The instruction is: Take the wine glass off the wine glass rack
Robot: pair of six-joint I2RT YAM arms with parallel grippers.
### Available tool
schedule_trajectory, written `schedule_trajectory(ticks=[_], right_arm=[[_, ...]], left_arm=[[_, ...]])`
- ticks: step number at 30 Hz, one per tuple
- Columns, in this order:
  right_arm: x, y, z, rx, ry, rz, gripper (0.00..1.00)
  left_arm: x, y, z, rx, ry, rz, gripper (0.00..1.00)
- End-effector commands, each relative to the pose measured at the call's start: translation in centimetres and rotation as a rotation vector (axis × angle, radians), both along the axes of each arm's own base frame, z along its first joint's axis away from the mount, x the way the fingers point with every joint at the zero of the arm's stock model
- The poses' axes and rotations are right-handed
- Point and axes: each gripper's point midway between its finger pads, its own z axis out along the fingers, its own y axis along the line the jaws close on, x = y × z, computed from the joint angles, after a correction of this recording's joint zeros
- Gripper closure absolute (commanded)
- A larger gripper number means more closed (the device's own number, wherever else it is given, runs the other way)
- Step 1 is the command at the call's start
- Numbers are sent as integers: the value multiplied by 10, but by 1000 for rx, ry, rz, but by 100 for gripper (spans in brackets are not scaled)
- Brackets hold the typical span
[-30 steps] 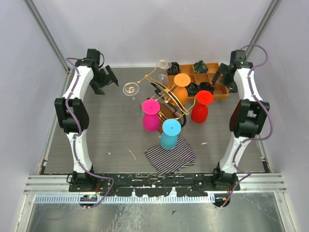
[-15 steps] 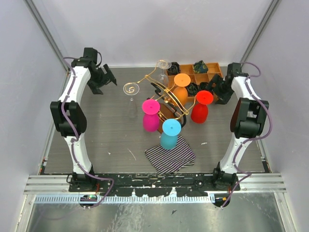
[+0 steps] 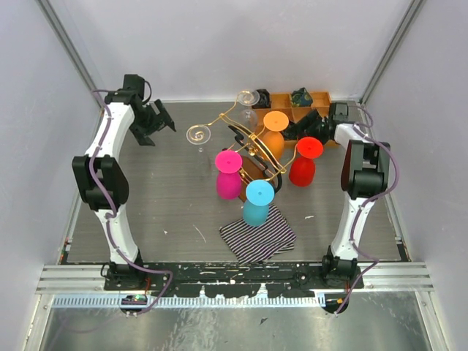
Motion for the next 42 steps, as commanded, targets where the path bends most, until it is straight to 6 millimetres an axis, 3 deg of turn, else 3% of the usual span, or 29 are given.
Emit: schedule_trajectory(ticks=[1,6,9,14,20,23,26,28,32,36,39,42], right_arm=[[37,31,26,115,-146,-12,0],[59,35,43,159,-220,-53,2],[55,30,71,103,-259,-35,3],[26,5,133,-62,-331,-27,2],[-5,-34,242,-298,-522,-43,2],[-34,-39,287,-410,-612,-26,2],[-77,-60,310,-550,-631,-103,2],[-109,-62,305,-605,-581,-99,2],[-181,-38,281,-595,-500,-15,3],[-251,-32,257,-592,-414,32,3],[-299,-5,245,-507,-379,128,7],[-341,-6,241,-500,-361,138,7]], left_arm=[[-6,2,23,-21,-45,5,2],[-10,2,25,-24,-45,2,2],[-16,3,26,-14,-41,-12,1],[-31,11,32,29,-58,-22,2],[-53,20,48,74,-86,-28,1],[-65,27,78,110,-165,-22,2],[-83,38,99,162,-228,0,1],[-98,41,103,175,-235,-2,1],[-132,36,101,147,-205,-31,2],[-165,33,99,123,-205,-42,2],[-190,23,104,63,-222,-54,2],[-214,8,107,-21,-240,-88,1]])
